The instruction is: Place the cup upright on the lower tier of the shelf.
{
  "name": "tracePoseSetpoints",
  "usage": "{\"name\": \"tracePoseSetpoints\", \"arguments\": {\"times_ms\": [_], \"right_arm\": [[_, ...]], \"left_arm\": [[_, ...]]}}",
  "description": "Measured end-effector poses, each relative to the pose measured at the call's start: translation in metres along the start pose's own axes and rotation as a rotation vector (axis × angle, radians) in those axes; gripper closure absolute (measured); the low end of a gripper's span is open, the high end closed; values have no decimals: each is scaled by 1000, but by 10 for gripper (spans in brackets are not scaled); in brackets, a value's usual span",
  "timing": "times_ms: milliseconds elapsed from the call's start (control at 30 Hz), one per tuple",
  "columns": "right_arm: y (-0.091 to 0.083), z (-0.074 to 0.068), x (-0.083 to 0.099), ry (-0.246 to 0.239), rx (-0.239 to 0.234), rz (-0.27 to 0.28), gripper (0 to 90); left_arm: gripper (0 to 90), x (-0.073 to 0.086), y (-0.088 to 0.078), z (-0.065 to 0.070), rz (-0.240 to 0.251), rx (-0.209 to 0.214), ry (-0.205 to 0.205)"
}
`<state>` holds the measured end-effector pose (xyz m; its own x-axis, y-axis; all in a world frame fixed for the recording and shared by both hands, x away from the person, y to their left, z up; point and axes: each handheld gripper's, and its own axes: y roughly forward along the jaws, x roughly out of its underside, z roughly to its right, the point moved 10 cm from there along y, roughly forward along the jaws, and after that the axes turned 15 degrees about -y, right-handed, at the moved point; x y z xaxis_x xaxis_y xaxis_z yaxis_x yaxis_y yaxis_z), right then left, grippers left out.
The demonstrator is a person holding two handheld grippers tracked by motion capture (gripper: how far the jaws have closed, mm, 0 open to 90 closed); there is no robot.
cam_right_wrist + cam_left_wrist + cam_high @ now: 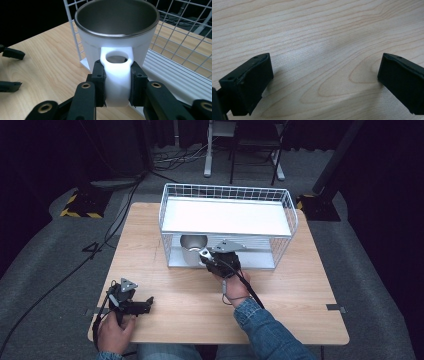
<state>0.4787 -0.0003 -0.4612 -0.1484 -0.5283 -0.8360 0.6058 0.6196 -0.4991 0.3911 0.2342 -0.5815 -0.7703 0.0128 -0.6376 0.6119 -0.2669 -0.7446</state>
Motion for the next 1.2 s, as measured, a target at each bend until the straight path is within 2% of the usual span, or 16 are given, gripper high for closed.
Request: {"name": "tracePoseSetpoints", "arguments": {"times_ms": [300,533,633,1200], "right_arm": [[10,13,-2,31,54,20,713],[20,21,-3,12,86,24,713],[25,24,-2,20,100,24,713],[46,27,12,80,99,-11,712]], "left_arm": [[3,0,0,0,0,0,0],[3,0,0,0,1,0,-1],[3,0,0,0,1,0,0],[3,0,0,0,0,0,0]]}}
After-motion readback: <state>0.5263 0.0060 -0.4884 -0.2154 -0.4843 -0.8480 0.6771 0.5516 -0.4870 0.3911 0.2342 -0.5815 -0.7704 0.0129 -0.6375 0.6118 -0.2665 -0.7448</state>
